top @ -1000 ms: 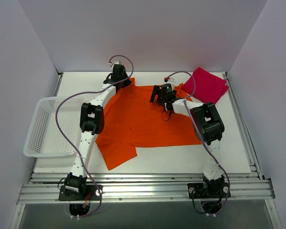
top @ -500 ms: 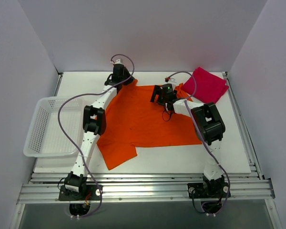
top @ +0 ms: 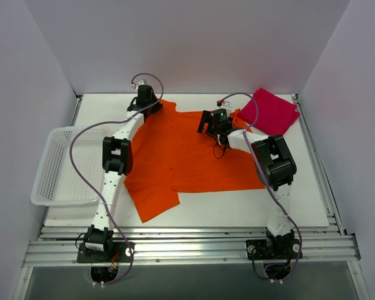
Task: Fold and stack the t-shirts
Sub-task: Flatten out the tshirt
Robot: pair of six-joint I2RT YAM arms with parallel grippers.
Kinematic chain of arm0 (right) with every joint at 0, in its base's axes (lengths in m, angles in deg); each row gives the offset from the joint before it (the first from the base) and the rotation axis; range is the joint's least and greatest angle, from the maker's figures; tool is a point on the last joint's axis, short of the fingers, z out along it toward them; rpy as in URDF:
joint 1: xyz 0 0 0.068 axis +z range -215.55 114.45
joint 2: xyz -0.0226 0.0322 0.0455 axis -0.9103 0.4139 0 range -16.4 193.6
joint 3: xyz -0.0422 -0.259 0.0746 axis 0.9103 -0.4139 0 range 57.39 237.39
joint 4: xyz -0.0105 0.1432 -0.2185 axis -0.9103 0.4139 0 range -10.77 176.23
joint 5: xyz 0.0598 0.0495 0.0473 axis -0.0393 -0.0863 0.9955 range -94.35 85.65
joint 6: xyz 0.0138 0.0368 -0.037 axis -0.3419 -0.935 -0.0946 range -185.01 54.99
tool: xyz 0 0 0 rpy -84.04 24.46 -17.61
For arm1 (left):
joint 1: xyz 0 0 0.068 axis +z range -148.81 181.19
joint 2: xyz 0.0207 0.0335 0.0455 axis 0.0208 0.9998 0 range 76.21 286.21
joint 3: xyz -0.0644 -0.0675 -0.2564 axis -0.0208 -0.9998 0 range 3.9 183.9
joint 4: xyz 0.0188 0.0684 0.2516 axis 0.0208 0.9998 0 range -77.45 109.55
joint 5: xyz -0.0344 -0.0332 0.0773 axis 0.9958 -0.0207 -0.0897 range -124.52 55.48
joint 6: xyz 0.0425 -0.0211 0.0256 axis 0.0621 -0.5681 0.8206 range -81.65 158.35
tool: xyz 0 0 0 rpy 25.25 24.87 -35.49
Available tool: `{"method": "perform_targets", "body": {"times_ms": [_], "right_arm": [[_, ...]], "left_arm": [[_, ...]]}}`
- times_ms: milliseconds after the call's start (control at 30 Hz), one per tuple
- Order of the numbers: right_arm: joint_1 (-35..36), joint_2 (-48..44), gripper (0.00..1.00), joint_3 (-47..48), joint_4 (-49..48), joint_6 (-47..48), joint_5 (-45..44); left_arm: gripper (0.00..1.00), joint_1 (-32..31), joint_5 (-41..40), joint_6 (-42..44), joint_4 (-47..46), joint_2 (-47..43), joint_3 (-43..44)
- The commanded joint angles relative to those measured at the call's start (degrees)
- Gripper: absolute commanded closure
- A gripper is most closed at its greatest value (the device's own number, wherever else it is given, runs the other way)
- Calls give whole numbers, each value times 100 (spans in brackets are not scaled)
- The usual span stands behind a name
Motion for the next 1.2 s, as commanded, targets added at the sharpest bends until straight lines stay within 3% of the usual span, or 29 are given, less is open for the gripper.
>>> {"method": "perform_targets", "body": {"times_ms": [0, 433, 500, 533, 567, 633, 667, 733, 867, 1000, 1167], "right_arm": [[-49, -203, 14, 106, 2, 26, -65], [-92, -9, 14, 211, 20, 26, -12], [-92, -9, 14, 211, 11, 26, -12], [-92, -27, 14, 211, 2, 34, -12], [-84, -18, 14, 211, -6, 34, -21], [-66, -18, 14, 229, 2, 34, -38], [-57, -18, 14, 238, 2, 34, -56], [-14, -27, 14, 299, 55, 52, -82], [92, -158, 14, 387, 178, 87, -196], [215, -561, 14, 440, 388, 157, -459], [329, -1151, 14, 510, 775, 175, -670]], "left_arm": [[98, 163, -493, -4, 961, -16, 477], [98, 778, -63, -75, 577, 20, 137], [92, 787, 401, 39, 130, -33, 84], [84, 787, 508, 83, 14, -112, 40], [60, 787, 622, 153, -126, -182, -4], [30, 787, 930, 215, -513, -437, -126], [9, 787, 1009, 303, -627, -533, -153], [2, 779, 1254, 382, -900, -866, -223], [6, 779, 1536, 584, -1287, -1727, -679], [6, 770, 1581, 699, -1893, -2993, -2178], [6, 656, 889, 900, -1737, -4891, -3929]]}}
